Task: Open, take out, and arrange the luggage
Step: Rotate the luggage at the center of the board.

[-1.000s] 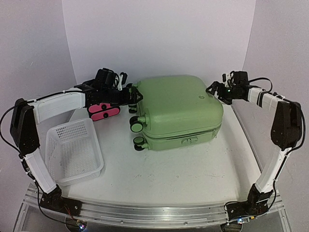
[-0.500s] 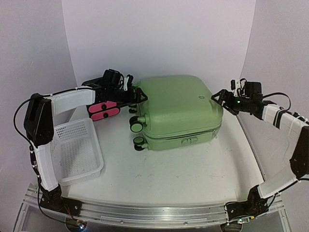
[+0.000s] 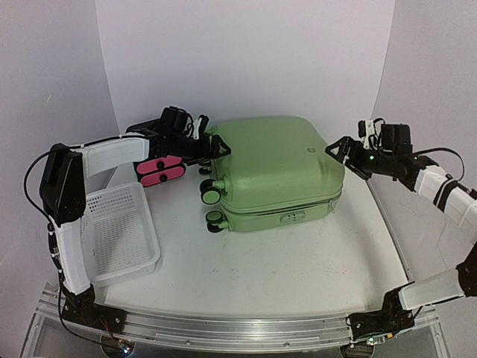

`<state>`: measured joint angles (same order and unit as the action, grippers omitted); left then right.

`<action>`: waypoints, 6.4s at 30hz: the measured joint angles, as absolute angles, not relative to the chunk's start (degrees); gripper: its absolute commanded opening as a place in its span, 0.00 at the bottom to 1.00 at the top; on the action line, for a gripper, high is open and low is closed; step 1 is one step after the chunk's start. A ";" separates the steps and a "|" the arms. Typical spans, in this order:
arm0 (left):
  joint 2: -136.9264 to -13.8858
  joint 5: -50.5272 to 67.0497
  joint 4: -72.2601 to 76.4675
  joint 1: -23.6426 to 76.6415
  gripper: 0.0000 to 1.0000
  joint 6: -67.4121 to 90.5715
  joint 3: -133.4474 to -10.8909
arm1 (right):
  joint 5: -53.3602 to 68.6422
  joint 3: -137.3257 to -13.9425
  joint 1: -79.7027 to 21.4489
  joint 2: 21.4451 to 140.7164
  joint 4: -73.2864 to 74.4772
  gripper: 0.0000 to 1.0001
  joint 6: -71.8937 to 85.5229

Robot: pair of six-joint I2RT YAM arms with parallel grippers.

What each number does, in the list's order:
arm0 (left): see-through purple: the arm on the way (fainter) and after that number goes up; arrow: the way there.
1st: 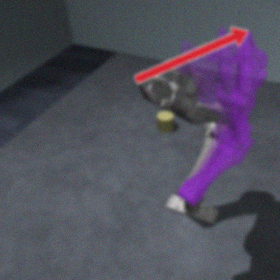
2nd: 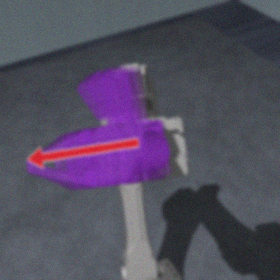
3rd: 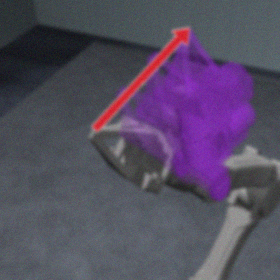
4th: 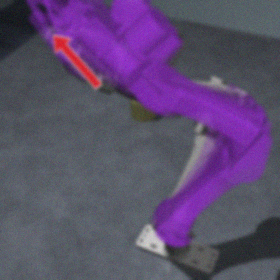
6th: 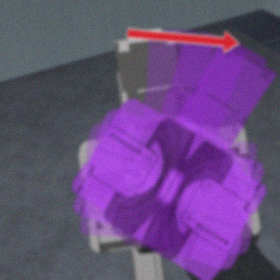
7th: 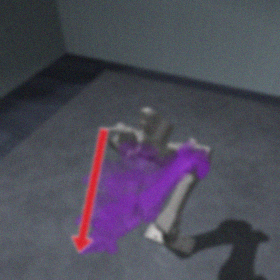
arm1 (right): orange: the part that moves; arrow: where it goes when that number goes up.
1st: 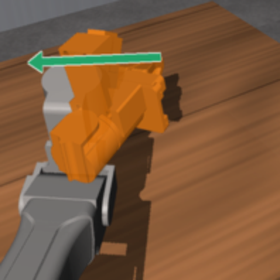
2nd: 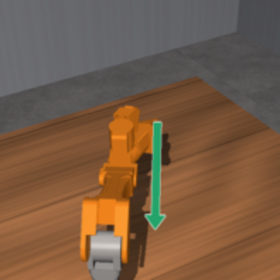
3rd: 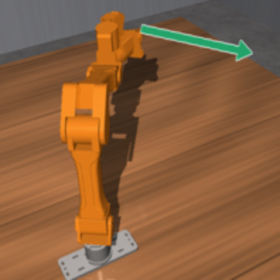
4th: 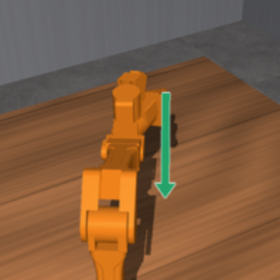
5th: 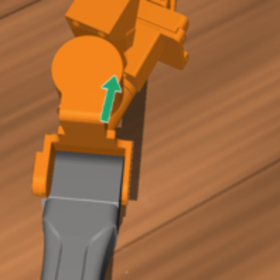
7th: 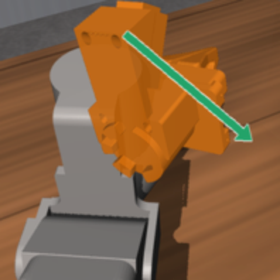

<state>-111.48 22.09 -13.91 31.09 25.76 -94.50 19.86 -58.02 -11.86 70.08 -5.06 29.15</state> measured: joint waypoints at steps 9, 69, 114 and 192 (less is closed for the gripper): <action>-111.63 20.88 -13.98 31.14 0.98 26.04 -94.96 | 16.80 -72.77 -6.57 86.11 -5.26 0.98 26.59; -121.10 26.37 -15.51 34.96 0.99 21.26 -110.67 | -13.63 -52.31 -24.53 52.31 8.60 0.86 43.07; -81.19 13.78 -10.90 44.31 0.60 50.81 -59.75 | 11.27 -28.53 -2.90 70.91 -18.02 0.43 40.69; -94.13 23.81 -5.89 33.65 0.62 33.23 -70.24 | 3.01 -26.24 -33.32 50.04 -8.34 0.53 49.93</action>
